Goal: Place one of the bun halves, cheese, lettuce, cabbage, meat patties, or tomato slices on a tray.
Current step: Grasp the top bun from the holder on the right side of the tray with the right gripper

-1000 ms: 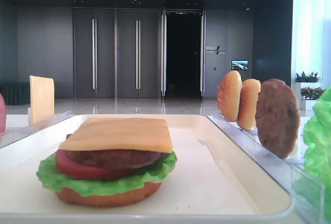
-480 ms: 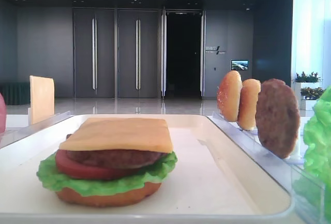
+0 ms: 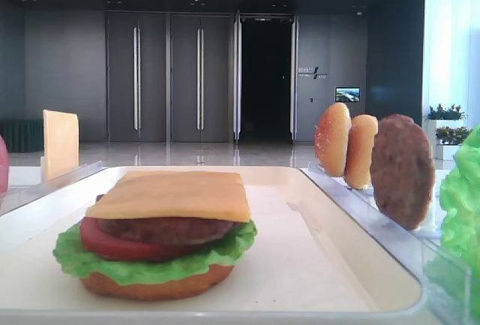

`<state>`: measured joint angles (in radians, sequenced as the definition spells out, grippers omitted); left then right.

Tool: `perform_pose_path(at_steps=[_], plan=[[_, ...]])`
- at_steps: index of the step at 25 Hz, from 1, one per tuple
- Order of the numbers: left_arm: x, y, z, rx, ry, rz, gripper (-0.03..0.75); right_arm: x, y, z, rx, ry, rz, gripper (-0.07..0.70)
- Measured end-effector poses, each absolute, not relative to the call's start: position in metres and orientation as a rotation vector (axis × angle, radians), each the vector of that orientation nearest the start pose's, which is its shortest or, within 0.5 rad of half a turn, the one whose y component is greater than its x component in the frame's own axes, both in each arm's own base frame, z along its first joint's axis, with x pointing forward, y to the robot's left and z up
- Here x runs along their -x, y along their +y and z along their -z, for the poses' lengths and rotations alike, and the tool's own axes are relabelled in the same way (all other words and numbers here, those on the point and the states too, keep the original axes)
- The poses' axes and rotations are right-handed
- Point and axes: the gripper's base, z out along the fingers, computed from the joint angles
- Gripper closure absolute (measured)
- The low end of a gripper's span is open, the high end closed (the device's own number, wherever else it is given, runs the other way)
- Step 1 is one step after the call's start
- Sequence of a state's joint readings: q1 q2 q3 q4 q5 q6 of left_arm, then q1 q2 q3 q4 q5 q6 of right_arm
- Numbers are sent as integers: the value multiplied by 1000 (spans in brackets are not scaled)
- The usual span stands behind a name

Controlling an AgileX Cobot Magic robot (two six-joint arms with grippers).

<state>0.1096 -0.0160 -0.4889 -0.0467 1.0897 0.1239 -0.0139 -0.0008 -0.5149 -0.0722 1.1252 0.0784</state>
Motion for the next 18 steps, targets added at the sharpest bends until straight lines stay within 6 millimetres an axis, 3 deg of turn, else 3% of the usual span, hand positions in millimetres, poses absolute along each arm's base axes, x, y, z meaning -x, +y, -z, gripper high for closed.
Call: perform_pose_path(at_steps=[5,9,15,18], plan=[[7,-5,-272,-18,2069,-88,533,-13,-6,-280,-87,2231,63,272],[7,-4,-272,-18,2069,-89,533,-44,-6,-294,-80,2295,66,264],[7,-4,-272,-18,2069,-92,533,-107,-7,-324,-46,2396,72,232],[7,-4,-272,-18,2069,-93,533,-152,-6,-335,-48,2487,50,231]])
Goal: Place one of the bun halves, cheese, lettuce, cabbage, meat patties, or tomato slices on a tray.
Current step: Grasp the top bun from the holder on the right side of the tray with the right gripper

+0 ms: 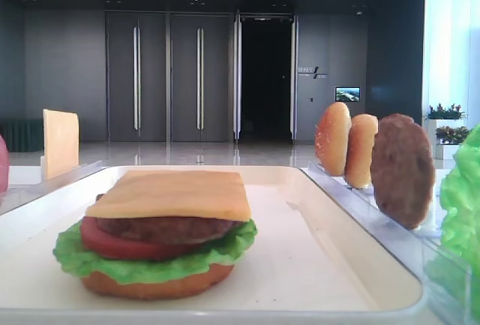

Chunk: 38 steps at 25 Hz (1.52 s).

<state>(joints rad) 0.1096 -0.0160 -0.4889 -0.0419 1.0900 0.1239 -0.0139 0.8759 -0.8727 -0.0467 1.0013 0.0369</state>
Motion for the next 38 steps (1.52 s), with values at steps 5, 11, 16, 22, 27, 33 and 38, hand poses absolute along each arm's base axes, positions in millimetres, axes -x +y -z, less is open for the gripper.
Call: perform_pose_path(at_steps=[5,11,16,22,27,33,38], plan=[[7,-4,-272,-17,2069,-96,533,-218,-3,-357,-55,2572,-6,231],[7,-4,-272,-17,2069,-97,533,-291,-3,-365,-43,2702,-14,231],[7,-4,-272,-26,2070,-103,533,-342,-2,-367,-24,2690,-33,231],[7,-4,-272,-27,2070,-103,533,-364,1,-364,15,2683,-89,231],[7,-4,-272,-27,2070,-104,533,-365,2,-362,17,2689,-98,231],[7,-4,-272,-27,2070,-105,533,-365,16,-362,65,2690,-110,231],[7,-4,-272,-27,2070,-106,533,-362,54,-361,134,2694,-157,231]])
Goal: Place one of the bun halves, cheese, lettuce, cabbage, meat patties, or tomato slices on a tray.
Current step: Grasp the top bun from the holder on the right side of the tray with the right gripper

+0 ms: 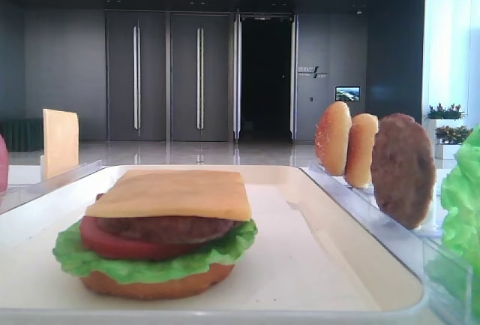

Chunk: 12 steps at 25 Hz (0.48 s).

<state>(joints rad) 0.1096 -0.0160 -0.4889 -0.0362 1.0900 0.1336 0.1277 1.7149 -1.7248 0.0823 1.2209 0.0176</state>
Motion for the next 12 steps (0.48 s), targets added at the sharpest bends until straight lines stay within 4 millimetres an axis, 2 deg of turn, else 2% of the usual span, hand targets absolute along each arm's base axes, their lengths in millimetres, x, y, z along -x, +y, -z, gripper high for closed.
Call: perform_pose_path(at_steps=[4,12], plan=[[7,-4,-272,-27,2070,-106,534,-355,86,-361,194,2697,-198,231],[7,-4,-272,-27,2070,-106,536,-344,130,-362,267,2673,-260,231]])
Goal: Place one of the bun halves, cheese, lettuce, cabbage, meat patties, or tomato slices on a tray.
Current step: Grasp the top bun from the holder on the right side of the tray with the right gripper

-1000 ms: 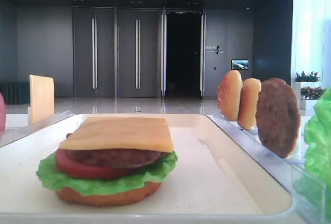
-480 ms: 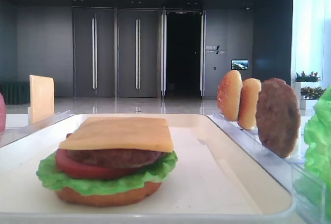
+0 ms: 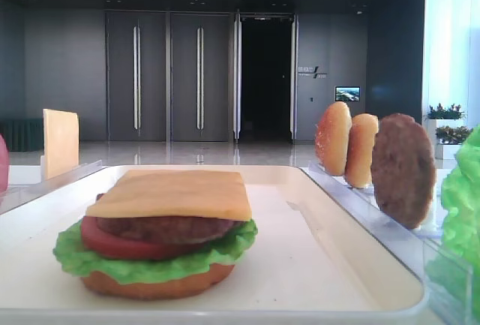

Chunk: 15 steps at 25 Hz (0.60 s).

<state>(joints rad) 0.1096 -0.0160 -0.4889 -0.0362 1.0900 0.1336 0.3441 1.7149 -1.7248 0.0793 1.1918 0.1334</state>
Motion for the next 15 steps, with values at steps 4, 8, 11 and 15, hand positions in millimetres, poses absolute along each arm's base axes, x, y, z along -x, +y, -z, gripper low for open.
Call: perform_pose_path(at_steps=[4,8,11,15], plan=[[7,-4,-272,-27,2070,-106,547,-347,138,-366,268,2601,-294,213],[7,-4,-272,-27,2070,-106,554,-350,139,-367,258,2565,-304,172],[7,-4,-272,-27,2070,-106,555,-352,140,-365,252,2566,-306,164],[7,-4,-272,-27,2070,-106,556,-362,144,-351,241,2590,-303,162]])
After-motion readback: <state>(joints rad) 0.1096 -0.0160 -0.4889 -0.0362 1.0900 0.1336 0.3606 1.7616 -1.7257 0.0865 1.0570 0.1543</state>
